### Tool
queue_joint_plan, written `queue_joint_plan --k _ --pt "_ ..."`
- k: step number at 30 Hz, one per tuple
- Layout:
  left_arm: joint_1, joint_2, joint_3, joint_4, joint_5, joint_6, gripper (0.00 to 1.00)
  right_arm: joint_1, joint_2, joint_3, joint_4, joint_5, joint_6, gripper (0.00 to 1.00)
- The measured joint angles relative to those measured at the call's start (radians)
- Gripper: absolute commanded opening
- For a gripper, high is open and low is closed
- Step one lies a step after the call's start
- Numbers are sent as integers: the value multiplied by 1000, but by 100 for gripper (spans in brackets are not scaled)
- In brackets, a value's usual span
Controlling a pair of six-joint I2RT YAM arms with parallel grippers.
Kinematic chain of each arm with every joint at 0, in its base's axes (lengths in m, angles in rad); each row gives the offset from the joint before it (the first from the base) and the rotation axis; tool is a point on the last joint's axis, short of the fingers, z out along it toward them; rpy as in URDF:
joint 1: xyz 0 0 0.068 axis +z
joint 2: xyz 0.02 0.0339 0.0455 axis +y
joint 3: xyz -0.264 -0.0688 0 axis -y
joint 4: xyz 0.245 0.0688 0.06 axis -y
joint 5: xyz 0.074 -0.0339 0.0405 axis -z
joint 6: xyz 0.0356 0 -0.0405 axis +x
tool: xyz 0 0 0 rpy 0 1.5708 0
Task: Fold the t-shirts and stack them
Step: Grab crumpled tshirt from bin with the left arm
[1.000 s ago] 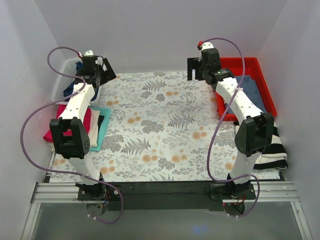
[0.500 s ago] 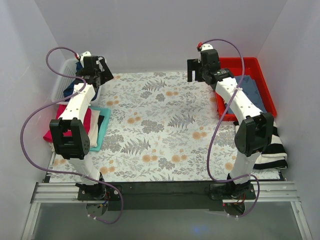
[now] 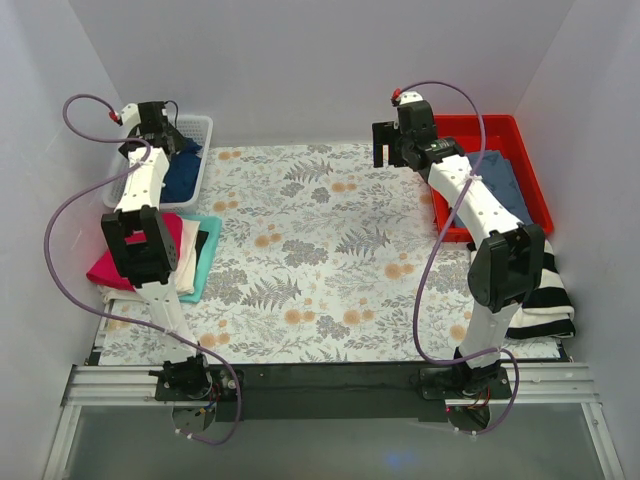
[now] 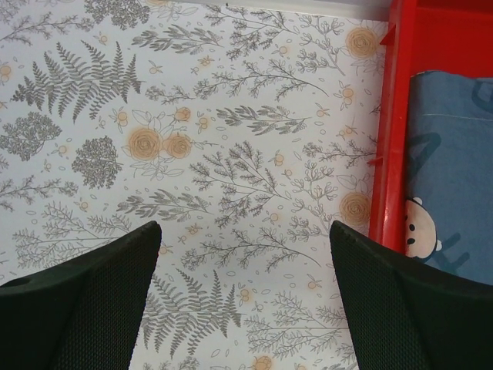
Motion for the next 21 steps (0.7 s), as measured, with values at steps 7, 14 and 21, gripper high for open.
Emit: queue_joint_plan --k 7,14,21 --pt "34 224 117 -24 37 16 90 0 8 -3 -7 2 0 94" --pt "84 369 271 -42 95 24 90 0 8 -14 -27 17 8 92" --pt "147 382 298 -40 90 45 89 0 11 -95 -50 22 36 90"
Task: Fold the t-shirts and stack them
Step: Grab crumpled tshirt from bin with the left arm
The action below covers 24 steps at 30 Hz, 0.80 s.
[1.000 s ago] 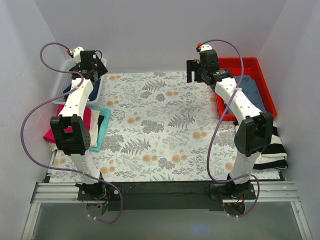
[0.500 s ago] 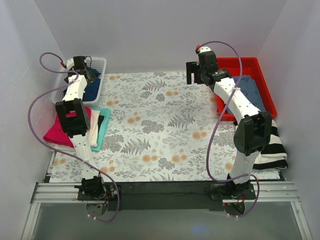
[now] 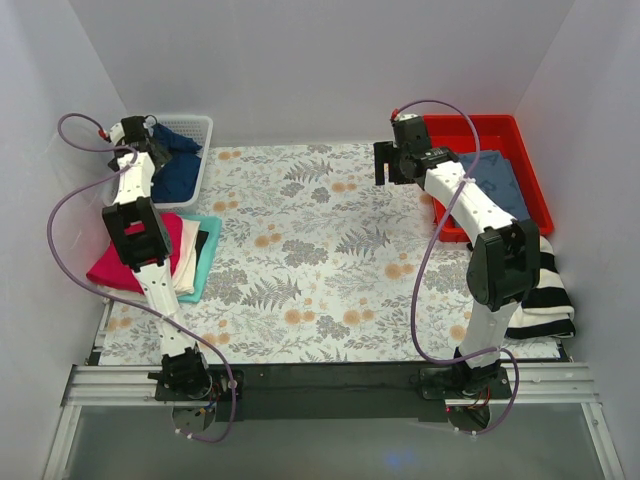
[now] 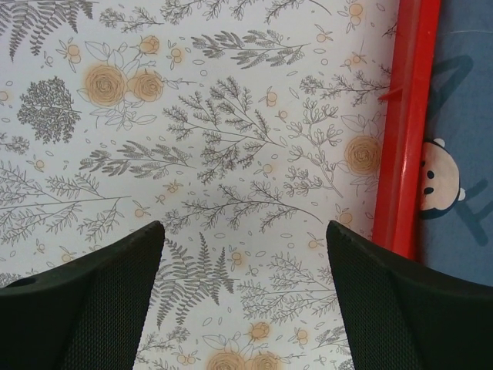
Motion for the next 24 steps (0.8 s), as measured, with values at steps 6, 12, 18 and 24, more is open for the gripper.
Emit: queue_joint_plan --k 6,12,18,24 --pt "-1 50 6 10 11 8 88 0 4 0 -6 -8 12 90" --pt "-6 61 -18 23 18 20 78 0 36 45 -11 -19 13 89" --pt "-2 64 -18 14 18 19 22 0 51 53 -16 -22 14 90" --pt "12 105 55 -21 53 -14 0 2 59 73 -32 -22 14 90"
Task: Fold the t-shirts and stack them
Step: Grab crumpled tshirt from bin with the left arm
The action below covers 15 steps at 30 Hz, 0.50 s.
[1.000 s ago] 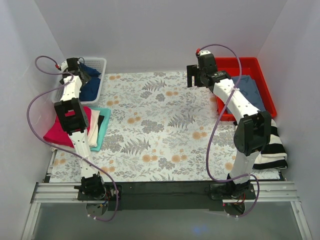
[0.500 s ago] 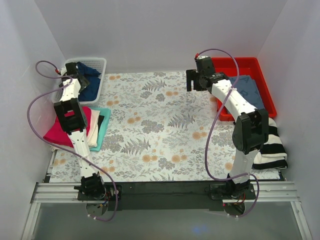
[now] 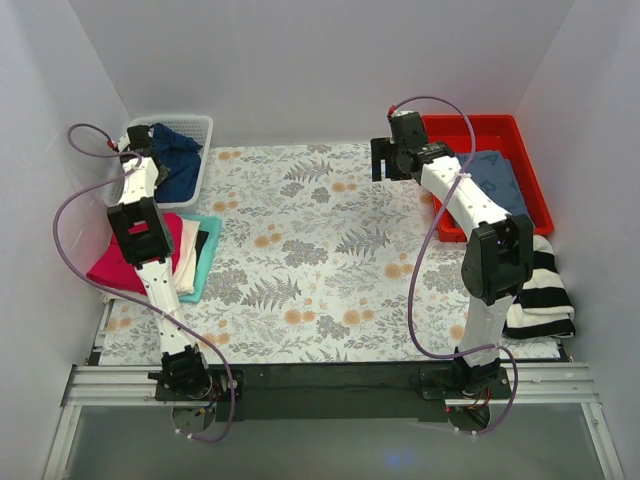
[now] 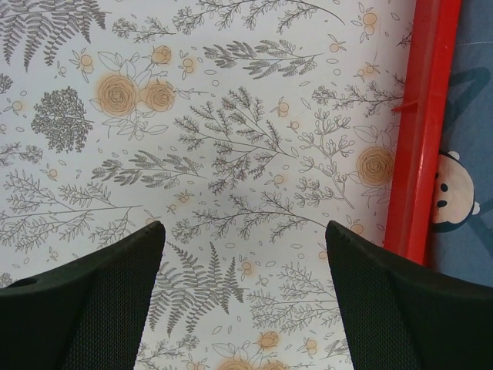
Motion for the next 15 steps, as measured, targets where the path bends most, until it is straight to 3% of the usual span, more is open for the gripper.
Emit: queue_joint_plan --k 8,15 --pt "16 -30 -13 12 95 -32 0 5 8 16 -3 0 3 90" --pt "13 -181 -35 67 188 -50 0 13 11 18 -4 -5 4 90"
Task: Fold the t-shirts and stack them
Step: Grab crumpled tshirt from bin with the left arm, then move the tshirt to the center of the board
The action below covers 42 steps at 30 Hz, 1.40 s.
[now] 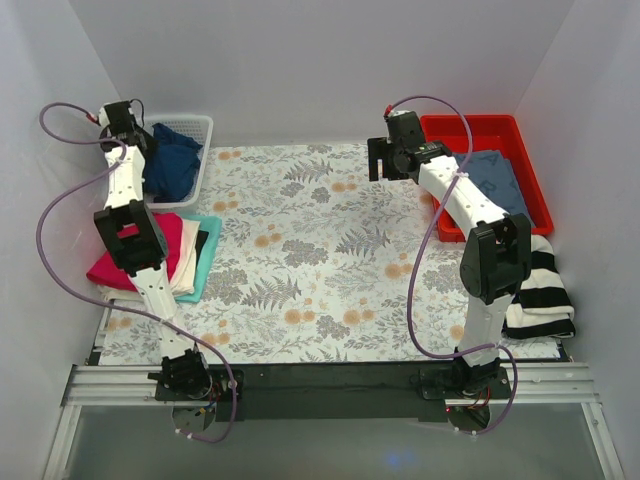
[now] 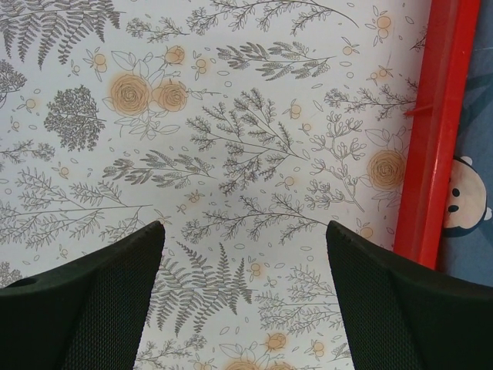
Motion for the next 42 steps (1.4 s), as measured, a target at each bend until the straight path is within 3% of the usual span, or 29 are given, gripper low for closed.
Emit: queue_joint_plan --k 7,12,20,25,33,38,42 --pt "-15 -203 -3 119 82 -2 0 6 0 0 0 -11 2 89" --pt "-41 -244 108 164 195 7 0 11 0 0 0 -14 9 89" --pt "-88 -315 146 266 546 -35 0 12 0 0 2 -20 28 89" --pt "-163 -411 57 340 752 -33 0 12 0 0 5 -2 39 88" --pt "-454 -462 -114 369 945 21 0 12 -2 14 11 35 52 88" --pt "-531 -512 -375 375 968 31 0 11 -22 14 2 116 79 87" --pt "-577 -555 -595 339 821 47 0 10 -53 14 -12 194 100 88"
